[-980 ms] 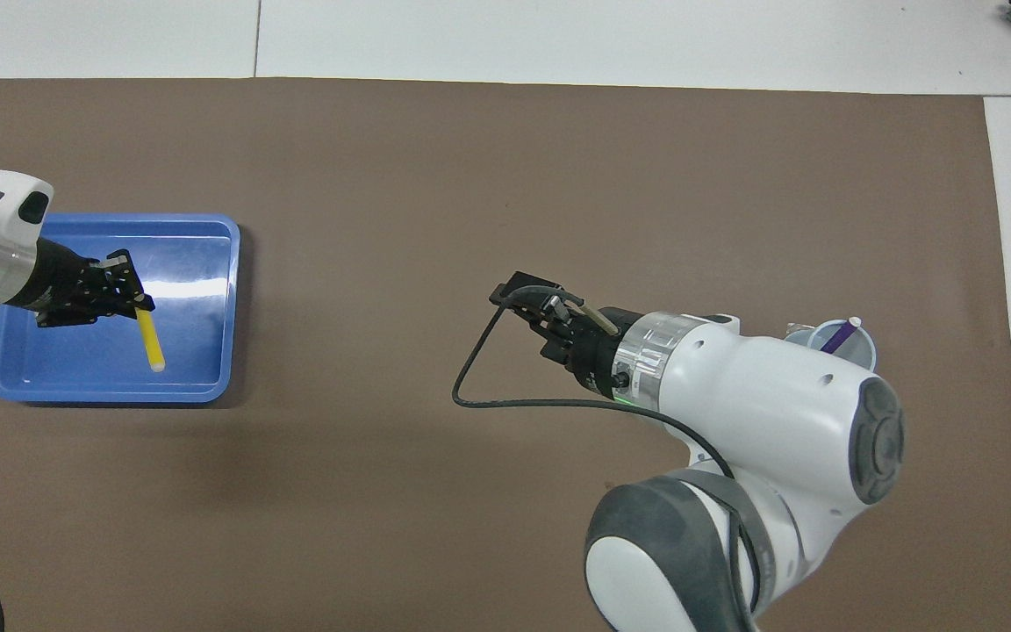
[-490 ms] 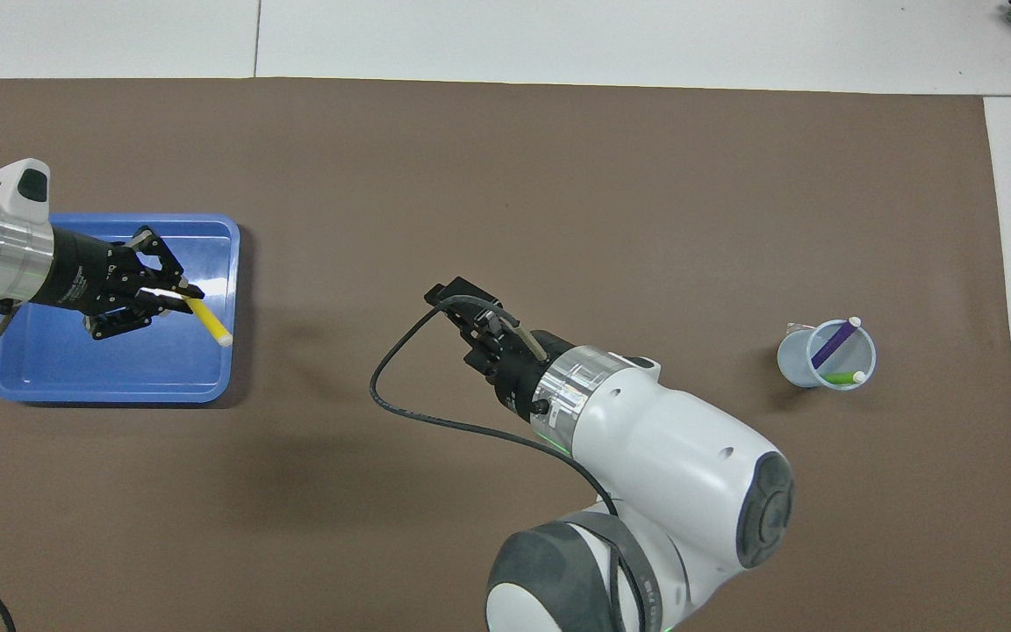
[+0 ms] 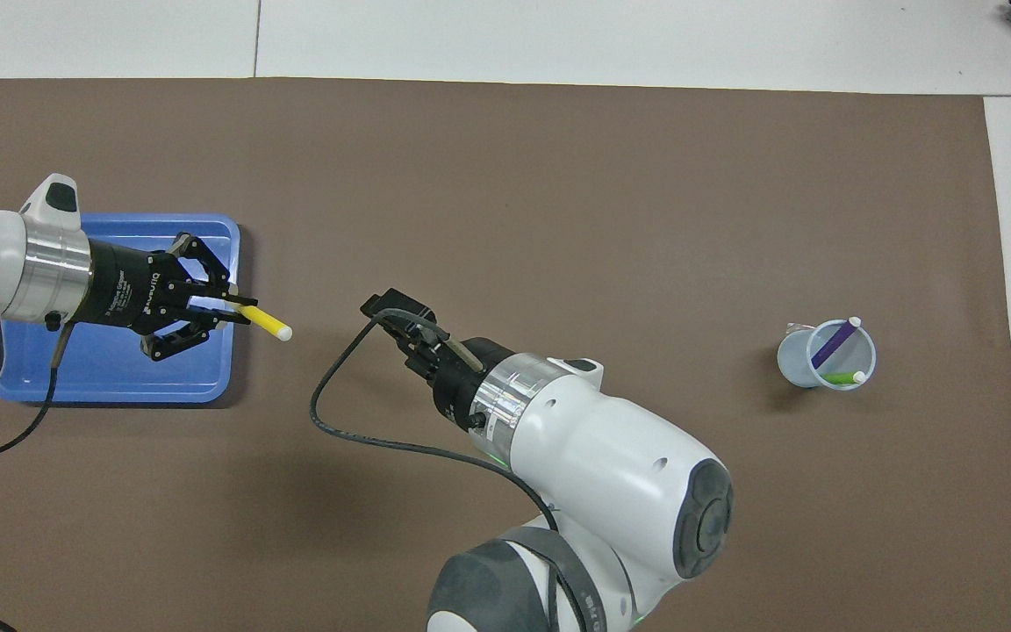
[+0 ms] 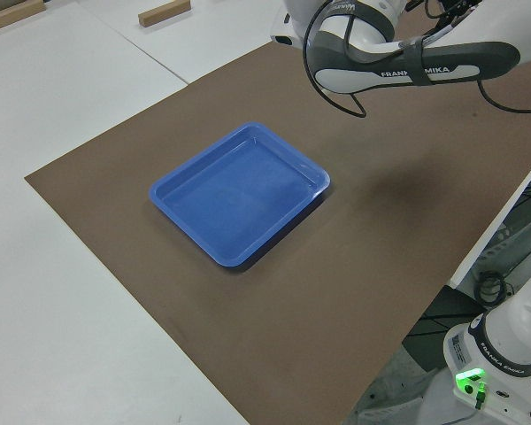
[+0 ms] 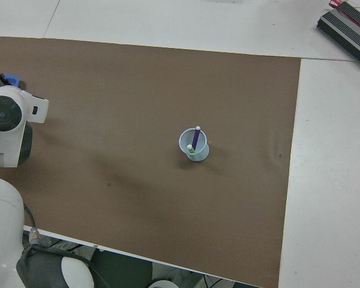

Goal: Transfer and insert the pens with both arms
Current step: 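Lift the yellow pen with the left gripper while the right gripper approaches, then close the right gripper on the yellow pen and open the left gripper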

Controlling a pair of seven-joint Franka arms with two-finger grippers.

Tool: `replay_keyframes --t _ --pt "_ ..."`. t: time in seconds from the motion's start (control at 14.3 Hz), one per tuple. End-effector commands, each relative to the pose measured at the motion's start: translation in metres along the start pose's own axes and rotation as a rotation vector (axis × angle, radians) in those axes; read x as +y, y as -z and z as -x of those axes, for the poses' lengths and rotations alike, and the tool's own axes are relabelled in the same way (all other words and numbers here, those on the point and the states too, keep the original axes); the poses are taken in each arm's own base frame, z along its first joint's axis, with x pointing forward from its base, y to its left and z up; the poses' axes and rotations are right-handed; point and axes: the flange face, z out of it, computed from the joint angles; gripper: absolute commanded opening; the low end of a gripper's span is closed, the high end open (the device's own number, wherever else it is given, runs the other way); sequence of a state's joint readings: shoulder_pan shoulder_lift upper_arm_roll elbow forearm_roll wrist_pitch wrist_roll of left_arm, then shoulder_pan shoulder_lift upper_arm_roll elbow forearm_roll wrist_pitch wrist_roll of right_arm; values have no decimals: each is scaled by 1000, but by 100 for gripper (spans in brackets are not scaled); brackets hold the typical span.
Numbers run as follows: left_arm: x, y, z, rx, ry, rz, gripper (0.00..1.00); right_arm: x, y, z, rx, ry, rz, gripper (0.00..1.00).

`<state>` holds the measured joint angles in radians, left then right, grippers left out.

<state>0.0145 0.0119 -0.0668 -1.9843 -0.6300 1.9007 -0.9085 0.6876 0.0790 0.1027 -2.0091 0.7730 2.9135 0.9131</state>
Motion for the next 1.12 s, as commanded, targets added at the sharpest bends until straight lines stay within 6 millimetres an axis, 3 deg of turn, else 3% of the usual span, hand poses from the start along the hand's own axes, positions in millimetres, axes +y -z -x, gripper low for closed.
replay_keyframes --t 0.0,0.21,0.42,0.56,0.77,1.05 --pt "-20 3 24 -24 65 41 0 -13 -12 7 -12 3 -25 89" --pt "-32 5 42 -31 138 75 0 -19 -23 28 -40 28 -30 90" --pt "-31 -1 67 -24 216 86 0 -28 -38 40 -57 41 -41 90" --pt "-33 -6 79 -11 276 108 0 -22 -45 54 -66 69 -28 91" --pt "-36 -6 87 -9 337 119 0 -16 -48 59 -72 81 -14 88" --pt "-40 -5 88 -9 338 119 0 -16 -48 47 -59 122 -12 84"
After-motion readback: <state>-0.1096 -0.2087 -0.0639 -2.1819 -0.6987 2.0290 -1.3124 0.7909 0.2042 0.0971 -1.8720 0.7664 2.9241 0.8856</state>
